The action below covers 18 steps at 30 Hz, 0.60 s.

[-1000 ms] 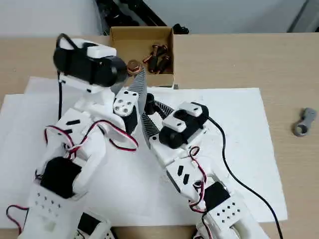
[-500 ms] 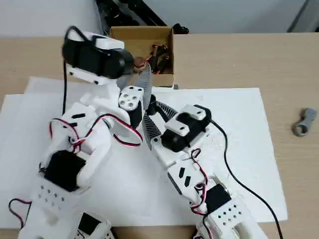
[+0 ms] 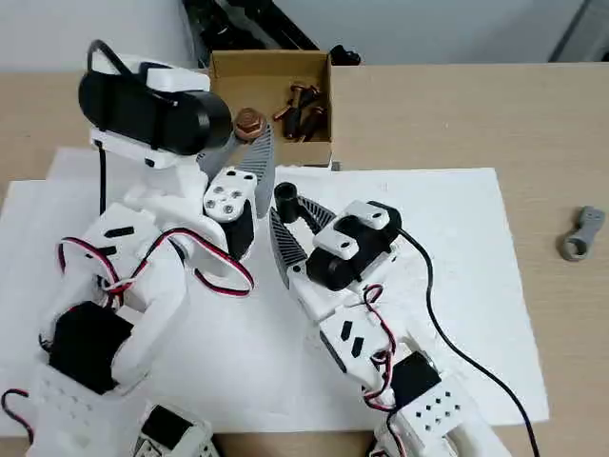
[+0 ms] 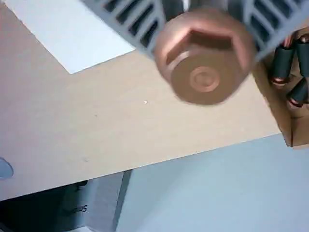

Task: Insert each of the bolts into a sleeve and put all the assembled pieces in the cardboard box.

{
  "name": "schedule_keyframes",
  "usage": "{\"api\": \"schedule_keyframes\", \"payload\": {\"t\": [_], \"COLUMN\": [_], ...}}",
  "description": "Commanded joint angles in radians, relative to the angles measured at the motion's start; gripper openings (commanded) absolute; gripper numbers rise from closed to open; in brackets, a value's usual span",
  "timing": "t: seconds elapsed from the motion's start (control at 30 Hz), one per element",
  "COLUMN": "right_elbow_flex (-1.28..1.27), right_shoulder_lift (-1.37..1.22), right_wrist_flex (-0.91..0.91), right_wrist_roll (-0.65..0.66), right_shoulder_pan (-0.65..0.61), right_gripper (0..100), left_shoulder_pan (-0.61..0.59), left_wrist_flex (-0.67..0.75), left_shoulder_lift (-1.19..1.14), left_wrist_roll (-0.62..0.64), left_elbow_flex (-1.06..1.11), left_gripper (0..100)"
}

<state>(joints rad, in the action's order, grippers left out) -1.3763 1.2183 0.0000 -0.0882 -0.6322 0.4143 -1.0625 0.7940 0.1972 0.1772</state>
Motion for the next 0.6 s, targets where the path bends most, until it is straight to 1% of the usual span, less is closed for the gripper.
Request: {"api": "schedule_keyframes", "payload": {"t": [0.0, 0.17, 0.27, 0.57], "right_elbow_flex": [0.011, 0.011, 0.011, 0.011], "right_shoulder_lift": [0.018, 0.018, 0.021, 0.024], "right_wrist_flex": [-0.018, -0.018, -0.015, -0.015], "right_wrist_roll": [0.005, 0.005, 0.005, 0.005], "right_shoulder_pan": [0.005, 0.005, 0.005, 0.005], "right_gripper": [0.3, 0.3, 0.3, 0.3], "left_shoulder_pan": [0.034, 0.052, 0.049, 0.046], "left_wrist_flex": [0.003, 0.005, 0.005, -0.011], "left_shoulder_lift": [-0.002, -0.063, -0.101, -0.115], "left_wrist_roll": [0.008, 0.011, 0.038, 0.035], "left_elbow_flex": [-0.047, -0.047, -0.047, -0.047], "left_gripper": [1, 1, 1, 1]}}
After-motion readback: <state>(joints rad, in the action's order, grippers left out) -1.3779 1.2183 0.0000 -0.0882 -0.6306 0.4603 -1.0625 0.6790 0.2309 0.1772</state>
